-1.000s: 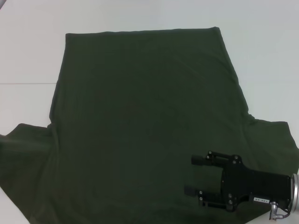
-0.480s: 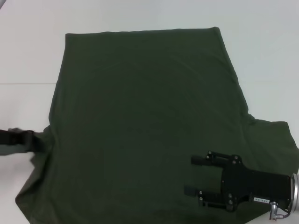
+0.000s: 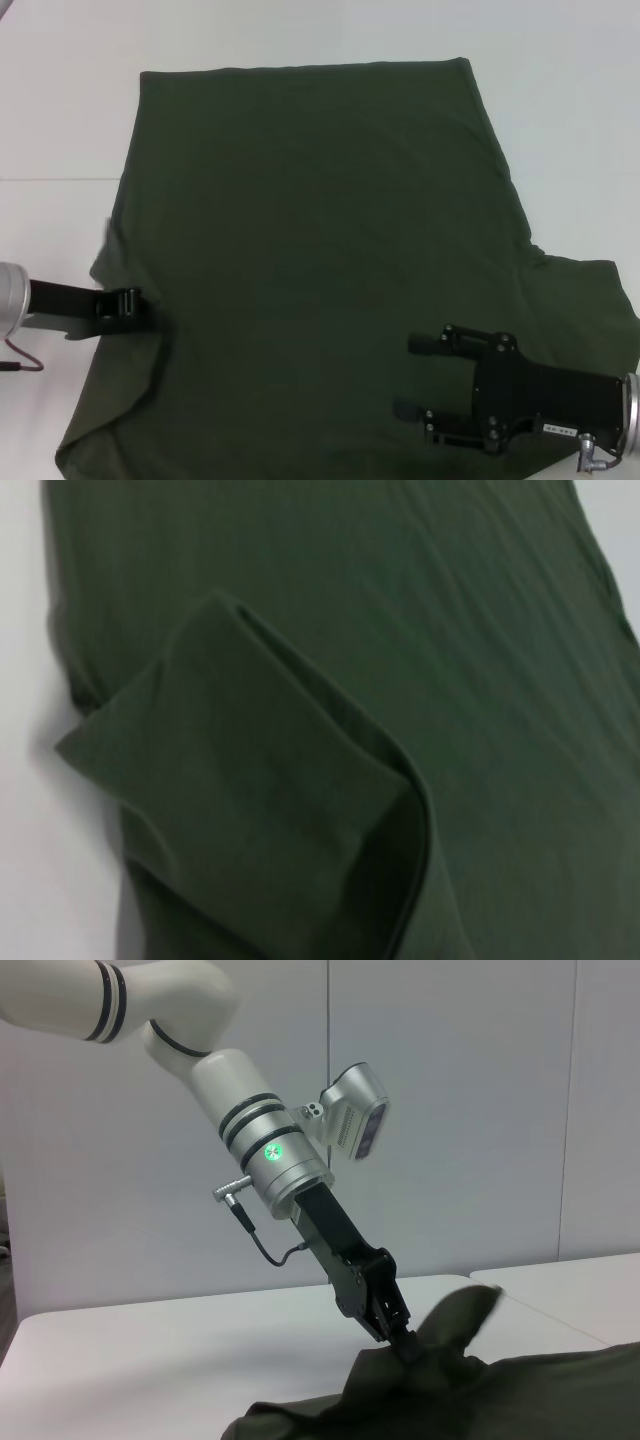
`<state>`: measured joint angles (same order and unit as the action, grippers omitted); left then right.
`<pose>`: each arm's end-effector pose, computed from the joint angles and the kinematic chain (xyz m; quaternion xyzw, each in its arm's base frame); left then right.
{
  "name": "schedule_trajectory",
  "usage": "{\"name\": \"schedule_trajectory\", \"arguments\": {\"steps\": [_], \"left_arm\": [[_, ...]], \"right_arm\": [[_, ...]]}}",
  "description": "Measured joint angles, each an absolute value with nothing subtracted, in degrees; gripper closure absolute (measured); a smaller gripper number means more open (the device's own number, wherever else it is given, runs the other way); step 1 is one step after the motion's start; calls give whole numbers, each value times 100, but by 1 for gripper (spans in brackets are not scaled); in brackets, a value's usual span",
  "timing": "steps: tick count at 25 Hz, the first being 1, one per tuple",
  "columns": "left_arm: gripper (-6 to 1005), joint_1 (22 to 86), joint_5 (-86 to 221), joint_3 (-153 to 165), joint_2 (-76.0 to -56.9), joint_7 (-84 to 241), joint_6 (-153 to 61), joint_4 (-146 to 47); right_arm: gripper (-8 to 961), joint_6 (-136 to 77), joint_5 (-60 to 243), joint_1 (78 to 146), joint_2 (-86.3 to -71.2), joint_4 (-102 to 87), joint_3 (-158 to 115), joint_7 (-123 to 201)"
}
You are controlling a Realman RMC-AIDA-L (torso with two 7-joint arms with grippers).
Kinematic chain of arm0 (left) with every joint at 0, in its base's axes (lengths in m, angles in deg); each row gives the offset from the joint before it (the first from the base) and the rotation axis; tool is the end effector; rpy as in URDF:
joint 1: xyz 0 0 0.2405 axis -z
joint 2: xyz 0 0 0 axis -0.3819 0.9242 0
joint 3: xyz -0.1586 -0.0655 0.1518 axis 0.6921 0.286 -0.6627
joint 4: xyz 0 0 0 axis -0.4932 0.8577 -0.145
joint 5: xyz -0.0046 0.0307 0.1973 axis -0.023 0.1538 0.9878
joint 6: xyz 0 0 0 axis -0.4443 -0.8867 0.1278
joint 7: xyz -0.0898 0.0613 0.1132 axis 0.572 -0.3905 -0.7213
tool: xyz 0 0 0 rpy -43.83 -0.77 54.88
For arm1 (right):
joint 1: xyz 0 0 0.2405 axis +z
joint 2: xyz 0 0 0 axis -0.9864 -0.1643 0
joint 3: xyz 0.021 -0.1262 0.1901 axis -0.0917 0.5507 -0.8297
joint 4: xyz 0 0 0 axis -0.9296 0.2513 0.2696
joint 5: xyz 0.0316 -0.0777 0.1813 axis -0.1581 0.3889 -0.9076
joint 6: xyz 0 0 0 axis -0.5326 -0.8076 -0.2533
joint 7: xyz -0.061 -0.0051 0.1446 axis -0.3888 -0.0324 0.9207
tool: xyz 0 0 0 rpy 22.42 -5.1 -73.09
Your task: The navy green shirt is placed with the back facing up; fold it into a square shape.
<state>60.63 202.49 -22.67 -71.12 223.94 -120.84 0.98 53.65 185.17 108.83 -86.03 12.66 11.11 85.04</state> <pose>-0.2541 0.3572 0.0363 -0.7499 -0.6304 -0.0807 0.1834 0.2307 0.2784 -0.0338 -0.9393 0.0683 0.3031 0.1452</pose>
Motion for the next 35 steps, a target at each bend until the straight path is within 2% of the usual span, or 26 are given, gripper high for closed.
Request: {"name": "schedule_trajectory", "arguments": {"steps": [21,28,35], "left_arm": [[855,6014,19621,-2271,-7182,22157,-11869,-471],[845,5719,18928,-2214,-7016,21941,-11718,-618],[592,5385,18540,-2217,-6851,21540,-11711,-797]], "right_arm": [[204,5374,18517,10859,-8608,1266,1153,8515],[203,5415,18517,10857,-8603,1265,1166,8496],[203,5443,18517,10848,-8603,1266,1151,8483]]}}
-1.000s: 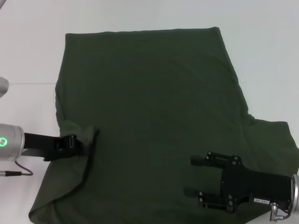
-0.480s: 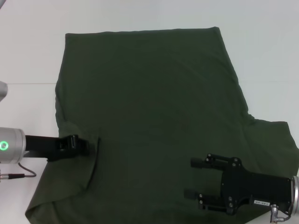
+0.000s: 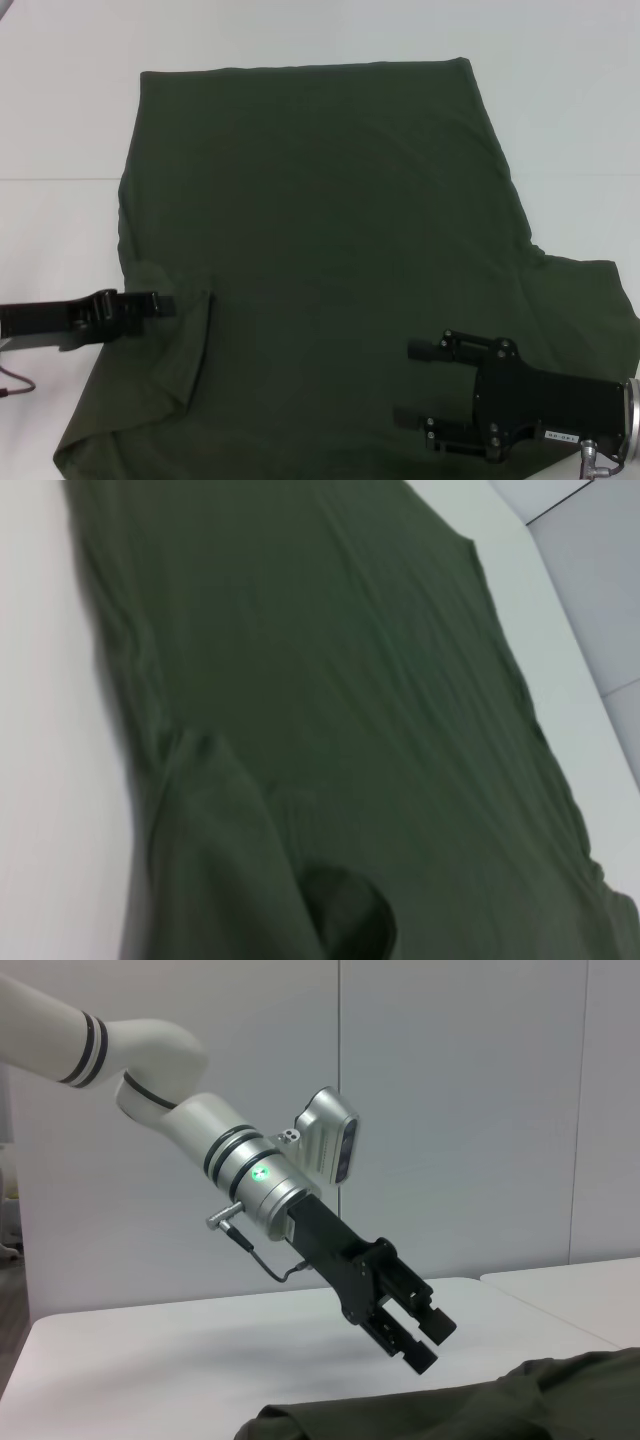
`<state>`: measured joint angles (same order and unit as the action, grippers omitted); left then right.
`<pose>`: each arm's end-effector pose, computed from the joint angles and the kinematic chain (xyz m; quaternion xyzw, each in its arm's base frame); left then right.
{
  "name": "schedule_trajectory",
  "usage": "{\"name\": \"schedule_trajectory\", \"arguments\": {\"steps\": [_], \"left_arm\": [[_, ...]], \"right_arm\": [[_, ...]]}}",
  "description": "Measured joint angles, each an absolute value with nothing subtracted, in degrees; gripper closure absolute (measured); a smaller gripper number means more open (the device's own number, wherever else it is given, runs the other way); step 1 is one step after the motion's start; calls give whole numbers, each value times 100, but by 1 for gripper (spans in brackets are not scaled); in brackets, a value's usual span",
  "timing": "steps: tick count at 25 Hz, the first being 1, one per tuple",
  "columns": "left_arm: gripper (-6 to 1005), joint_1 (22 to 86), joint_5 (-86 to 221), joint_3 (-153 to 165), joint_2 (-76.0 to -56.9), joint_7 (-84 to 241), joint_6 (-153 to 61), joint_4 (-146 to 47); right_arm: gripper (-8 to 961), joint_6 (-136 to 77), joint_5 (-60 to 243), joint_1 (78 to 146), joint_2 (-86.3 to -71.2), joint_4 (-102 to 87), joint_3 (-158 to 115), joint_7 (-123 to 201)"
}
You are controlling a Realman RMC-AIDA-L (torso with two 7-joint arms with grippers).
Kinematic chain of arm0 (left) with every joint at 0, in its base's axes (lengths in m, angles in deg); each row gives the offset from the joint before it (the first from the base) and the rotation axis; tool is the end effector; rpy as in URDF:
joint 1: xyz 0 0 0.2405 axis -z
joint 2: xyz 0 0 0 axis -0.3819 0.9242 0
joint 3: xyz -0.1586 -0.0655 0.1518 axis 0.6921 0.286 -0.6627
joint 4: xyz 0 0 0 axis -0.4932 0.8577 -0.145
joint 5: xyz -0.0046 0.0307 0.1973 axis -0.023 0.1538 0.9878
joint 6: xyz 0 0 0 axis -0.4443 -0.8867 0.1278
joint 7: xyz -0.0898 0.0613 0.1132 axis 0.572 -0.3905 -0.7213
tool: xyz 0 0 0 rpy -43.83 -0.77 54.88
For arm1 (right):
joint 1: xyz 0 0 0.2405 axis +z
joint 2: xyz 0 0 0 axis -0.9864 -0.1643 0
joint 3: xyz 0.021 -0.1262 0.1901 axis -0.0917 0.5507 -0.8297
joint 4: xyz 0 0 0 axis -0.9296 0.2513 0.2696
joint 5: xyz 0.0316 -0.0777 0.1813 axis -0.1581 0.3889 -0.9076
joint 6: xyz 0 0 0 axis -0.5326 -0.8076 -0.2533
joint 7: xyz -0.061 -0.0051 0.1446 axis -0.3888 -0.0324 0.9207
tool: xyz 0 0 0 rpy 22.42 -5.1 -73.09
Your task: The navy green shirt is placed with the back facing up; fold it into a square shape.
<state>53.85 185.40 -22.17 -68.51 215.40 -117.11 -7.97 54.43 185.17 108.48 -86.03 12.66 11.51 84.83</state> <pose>-0.2787 0.3421 0.0359 -0.7217 -0.6430 -0.1964 0.1646 0.2308 0.2749 -0.0341 -0.9395 0.0662 0.3058 0.1393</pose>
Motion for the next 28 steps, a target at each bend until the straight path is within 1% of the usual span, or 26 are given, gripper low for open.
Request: {"name": "schedule_trajectory", "arguments": {"steps": [4,10,15,23,28], "left_arm": [[398,5362,18548,-2255,-6823,21441,-11764,-904],[170,5364,18578,-2321,-6843,21176,-11807,-1039],[106,5352,18584,-2320,-6861,21064,-11659,-1124],[107,5340,18589,-2320,-6882,20721,-11381,-1278],[107,5335,18594,-2327,-6929,20499,-11237,-1347]], "right_arm": [[204,5458,18517,10849,-8603,1266,1150,8484],[204,5462,18517,10849,-8603,1266,1159,8516],[203,5462,18517,10843,-8603,1260,1149,8515],[203,5452,18517,10840,-8603,1260,1139,8510],[203,5451,18517,10840,-8612,1263,1125,8522]]}}
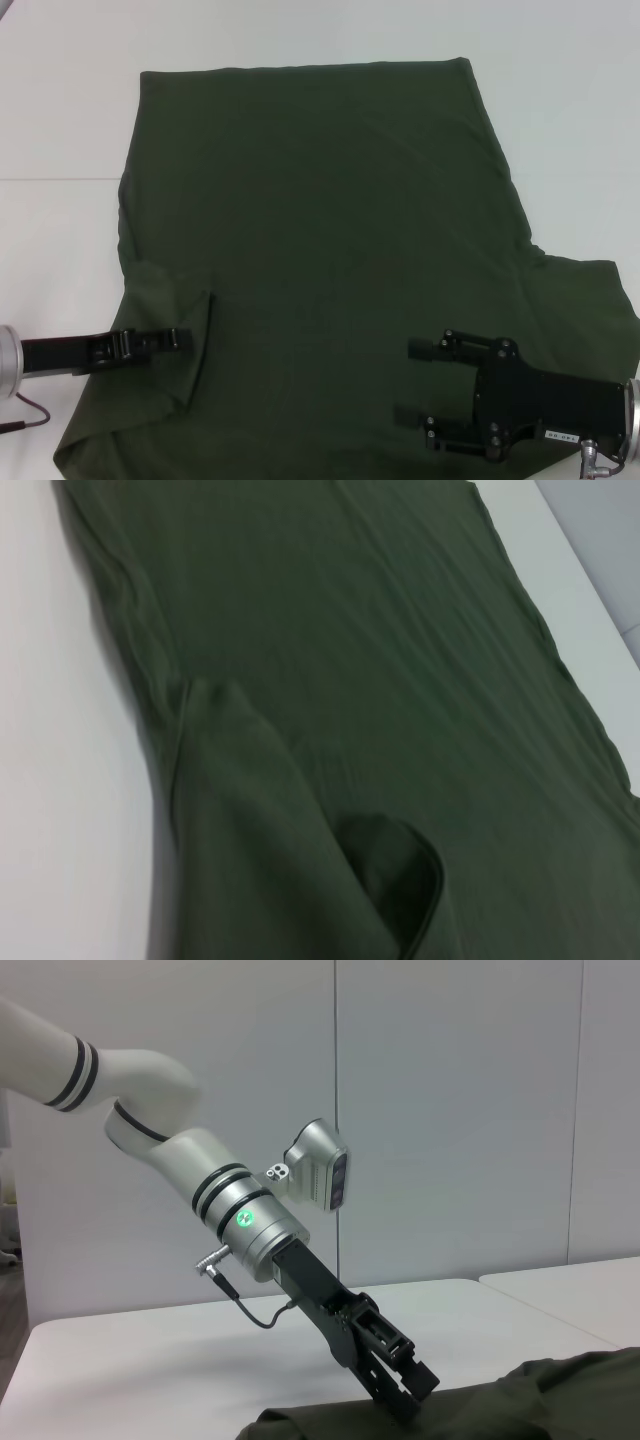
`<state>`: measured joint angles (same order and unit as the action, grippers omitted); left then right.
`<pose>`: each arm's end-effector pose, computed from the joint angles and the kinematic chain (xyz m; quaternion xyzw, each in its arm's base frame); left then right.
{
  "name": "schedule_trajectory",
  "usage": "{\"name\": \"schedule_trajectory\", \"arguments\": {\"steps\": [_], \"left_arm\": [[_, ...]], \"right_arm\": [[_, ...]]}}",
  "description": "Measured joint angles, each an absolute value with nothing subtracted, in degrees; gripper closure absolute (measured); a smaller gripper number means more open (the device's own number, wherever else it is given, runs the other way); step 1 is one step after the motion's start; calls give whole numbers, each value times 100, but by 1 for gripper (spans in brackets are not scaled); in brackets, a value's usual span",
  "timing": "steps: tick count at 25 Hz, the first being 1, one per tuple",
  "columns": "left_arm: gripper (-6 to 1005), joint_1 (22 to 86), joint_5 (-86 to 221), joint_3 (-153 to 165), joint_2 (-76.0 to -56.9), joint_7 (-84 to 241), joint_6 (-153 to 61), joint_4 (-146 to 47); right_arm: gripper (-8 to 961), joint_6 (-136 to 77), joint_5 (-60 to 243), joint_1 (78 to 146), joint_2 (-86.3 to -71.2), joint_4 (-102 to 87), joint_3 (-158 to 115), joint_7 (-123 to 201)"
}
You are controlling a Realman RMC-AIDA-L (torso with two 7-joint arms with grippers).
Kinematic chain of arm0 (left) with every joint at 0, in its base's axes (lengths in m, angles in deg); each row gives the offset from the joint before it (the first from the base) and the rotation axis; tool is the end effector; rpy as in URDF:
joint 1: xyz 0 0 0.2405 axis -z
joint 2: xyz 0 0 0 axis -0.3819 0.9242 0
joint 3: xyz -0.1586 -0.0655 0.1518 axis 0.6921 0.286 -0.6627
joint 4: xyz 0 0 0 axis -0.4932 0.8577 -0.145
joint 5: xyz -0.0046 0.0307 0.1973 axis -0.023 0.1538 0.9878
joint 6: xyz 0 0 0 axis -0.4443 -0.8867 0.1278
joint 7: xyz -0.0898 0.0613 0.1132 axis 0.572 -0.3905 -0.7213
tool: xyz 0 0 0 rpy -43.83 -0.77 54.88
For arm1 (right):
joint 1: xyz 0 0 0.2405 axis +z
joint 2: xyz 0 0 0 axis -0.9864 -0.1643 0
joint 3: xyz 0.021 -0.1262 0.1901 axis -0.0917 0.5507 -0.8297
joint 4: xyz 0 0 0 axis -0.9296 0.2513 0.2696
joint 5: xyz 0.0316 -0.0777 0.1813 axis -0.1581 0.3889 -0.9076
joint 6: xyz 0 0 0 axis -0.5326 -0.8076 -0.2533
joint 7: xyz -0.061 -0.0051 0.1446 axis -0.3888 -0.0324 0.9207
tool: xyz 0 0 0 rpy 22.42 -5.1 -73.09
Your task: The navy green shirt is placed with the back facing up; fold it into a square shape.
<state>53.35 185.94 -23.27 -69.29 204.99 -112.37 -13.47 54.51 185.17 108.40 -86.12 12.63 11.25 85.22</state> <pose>-0.2923 0.3334 0.0110 -0.7560 -0.6073 -0.1687 0.1767 0.2307 0.2746 -0.0341 -0.9384 0.0709 0.3081 0.1394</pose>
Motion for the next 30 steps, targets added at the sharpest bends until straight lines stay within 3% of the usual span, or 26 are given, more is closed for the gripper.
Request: {"name": "schedule_trajectory", "arguments": {"steps": [30], "left_arm": [[107,5387,18586,-2338,-6996,20256,-10972,-1456]], "right_arm": [[203,5442,18517,10843,-8612,1257,1120,8522]]}}
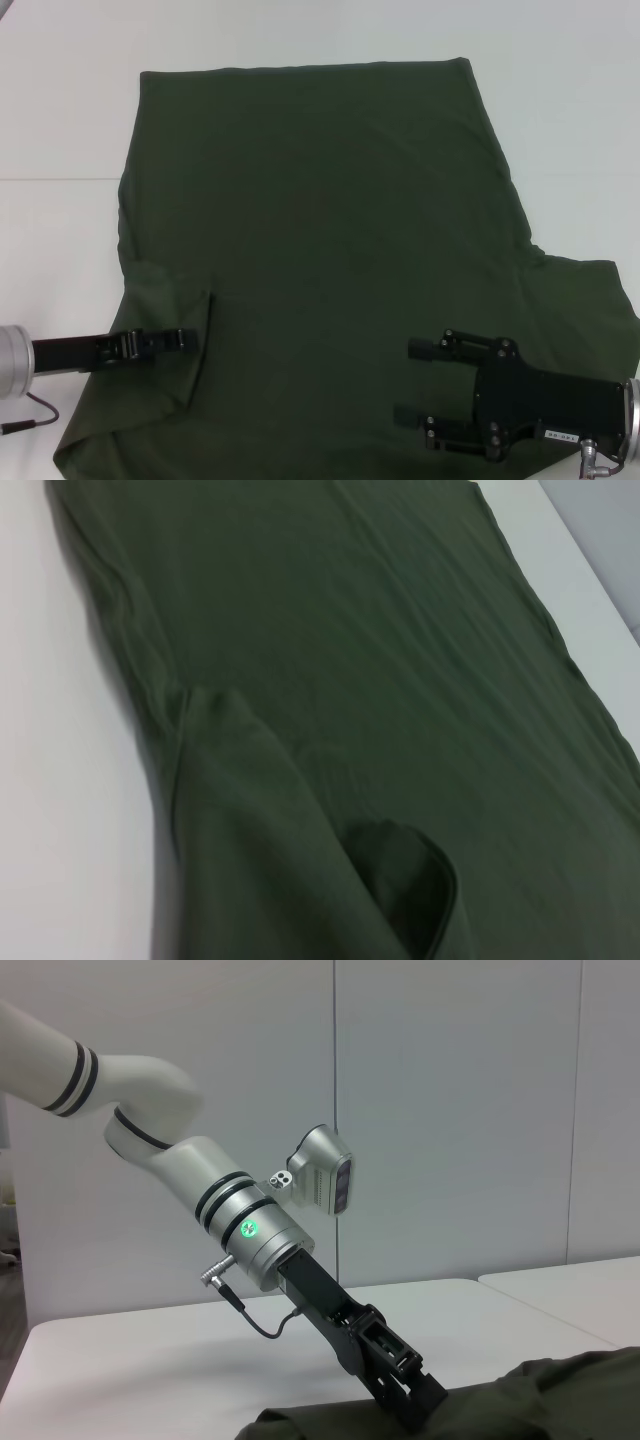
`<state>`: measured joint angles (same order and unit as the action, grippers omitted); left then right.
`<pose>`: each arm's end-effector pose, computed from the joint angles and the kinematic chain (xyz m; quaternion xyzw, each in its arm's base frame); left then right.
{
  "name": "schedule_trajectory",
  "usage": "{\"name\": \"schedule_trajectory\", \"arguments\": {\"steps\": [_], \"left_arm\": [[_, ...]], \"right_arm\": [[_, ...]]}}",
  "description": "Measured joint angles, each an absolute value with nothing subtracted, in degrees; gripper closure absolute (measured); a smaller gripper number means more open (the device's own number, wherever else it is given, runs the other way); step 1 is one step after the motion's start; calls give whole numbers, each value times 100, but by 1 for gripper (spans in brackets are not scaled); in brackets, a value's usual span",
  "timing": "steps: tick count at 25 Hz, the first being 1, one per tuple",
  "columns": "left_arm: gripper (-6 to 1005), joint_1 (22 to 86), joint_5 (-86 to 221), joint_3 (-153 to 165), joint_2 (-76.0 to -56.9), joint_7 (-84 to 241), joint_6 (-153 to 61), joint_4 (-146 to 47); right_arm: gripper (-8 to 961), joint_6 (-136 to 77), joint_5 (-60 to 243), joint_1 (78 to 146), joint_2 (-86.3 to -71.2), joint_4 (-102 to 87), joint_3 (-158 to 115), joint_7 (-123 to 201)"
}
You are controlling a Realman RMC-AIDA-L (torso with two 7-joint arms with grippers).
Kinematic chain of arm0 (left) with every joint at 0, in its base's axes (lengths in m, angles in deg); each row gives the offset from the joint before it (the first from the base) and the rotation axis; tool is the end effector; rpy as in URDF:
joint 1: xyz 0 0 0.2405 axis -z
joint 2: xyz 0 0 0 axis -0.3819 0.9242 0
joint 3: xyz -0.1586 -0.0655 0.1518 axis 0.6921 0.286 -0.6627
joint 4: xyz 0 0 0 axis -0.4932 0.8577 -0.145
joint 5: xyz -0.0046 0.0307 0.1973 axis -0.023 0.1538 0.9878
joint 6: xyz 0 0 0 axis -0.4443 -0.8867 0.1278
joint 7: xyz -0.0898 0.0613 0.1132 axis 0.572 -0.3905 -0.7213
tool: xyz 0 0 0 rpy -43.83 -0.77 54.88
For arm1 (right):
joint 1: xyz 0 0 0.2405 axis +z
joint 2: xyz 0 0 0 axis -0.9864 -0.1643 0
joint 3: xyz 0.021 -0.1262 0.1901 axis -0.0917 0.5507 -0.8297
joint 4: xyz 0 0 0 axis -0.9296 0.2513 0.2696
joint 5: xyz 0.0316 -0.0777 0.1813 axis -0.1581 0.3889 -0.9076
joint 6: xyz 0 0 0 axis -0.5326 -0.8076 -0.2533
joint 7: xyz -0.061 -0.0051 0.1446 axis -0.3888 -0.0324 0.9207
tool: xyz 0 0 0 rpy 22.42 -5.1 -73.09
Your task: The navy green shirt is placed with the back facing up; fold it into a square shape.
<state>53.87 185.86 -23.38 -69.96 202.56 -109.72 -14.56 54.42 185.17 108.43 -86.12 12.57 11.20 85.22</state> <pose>-0.2923 0.3368 0.0042 -0.7632 -0.5951 -0.1660 0.1890 0.2308 0.2748 -0.0342 -0.9383 0.0715 0.3080 0.1399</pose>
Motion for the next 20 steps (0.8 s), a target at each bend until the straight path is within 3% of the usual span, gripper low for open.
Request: {"name": "schedule_trajectory", "arguments": {"steps": [20], "left_arm": [[106,5544,18031,-2564,-7089,20279,-11760,-1514]], "right_arm": [[203,5416,18510,10902,-8612,1249,1120,8531]]}}
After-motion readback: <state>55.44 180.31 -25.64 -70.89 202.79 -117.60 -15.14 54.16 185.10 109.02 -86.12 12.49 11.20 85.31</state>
